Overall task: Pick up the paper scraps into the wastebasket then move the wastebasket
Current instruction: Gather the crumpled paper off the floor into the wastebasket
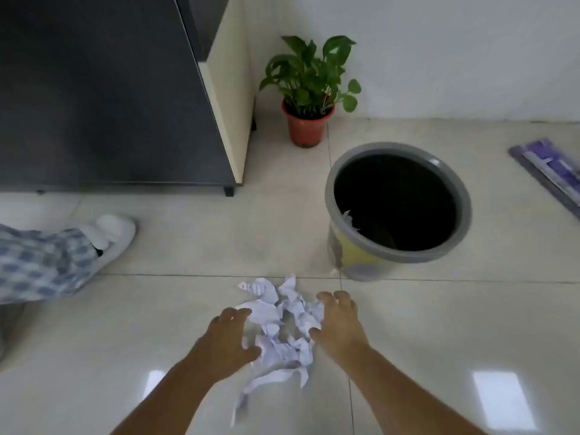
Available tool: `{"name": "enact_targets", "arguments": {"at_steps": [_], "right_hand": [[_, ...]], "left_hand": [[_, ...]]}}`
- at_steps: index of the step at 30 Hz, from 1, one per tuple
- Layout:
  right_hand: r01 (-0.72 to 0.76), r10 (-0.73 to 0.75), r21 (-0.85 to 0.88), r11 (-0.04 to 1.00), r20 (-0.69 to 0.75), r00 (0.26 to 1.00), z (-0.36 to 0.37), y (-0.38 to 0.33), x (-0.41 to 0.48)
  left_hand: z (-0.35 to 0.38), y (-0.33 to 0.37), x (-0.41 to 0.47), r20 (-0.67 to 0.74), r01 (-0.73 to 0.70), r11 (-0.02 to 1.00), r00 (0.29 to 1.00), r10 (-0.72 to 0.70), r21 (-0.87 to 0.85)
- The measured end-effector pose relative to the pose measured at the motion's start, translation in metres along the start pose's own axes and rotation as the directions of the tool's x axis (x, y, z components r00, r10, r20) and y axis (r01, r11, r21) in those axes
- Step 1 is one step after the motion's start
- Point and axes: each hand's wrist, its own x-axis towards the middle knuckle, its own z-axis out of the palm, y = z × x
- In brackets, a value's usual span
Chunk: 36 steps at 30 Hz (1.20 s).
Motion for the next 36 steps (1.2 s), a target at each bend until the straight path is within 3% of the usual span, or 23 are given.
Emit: {"name": "enact_targets", "arguments": {"at_steps": [5, 11, 15, 19, 24, 28, 36], "right_hand": [[0.005, -0.006, 0.013, 1.000, 0.093, 0.996, 0.043, 0.014, 0.028], [-0.017, 0.025, -0.037, 0.999, 0.201, 0.979, 0.090, 0.025, 0.025], [-0.047, 0.022, 0.130, 0.990, 0.186, 0.982, 0.103, 0.019, 0.022], [-0.049, 0.010, 0.254, 0.966, 0.151, 0.988, 0.081, 0.013, 0.024], [0.106, -0.115, 0.336, 0.936, 0.006, 0.993, 0.029, -0.031, 0.024], [0.255, -0.229, 0.314, 0.914, -0.119, 0.966, -0.025, -0.082, 0.028], [0.468, -0.332, 0.295, 0.833, -0.410, 0.850, -0.171, -0.129, 0.007]], "left_hand": [[0.036, -0.003, 0.034, 0.095, 0.040, 0.999, 0.995, -0.043, 0.033], [0.090, 0.008, 0.034, 0.078, 0.040, 0.998, 0.996, -0.037, -0.038], [0.101, 0.024, 0.033, 0.042, -0.094, 0.993, 0.994, 0.097, -0.069], [0.082, 0.031, 0.031, -0.044, -0.036, 0.953, 0.999, 0.024, -0.299], [0.022, 0.043, 0.026, -0.185, -0.124, 0.906, 0.981, 0.052, -0.404], [-0.053, 0.071, 0.017, -0.385, -0.233, 0.941, 0.914, 0.125, -0.248], [-0.178, 0.160, 0.003, -0.517, -0.375, 0.918, 0.816, 0.259, -0.131]]}}
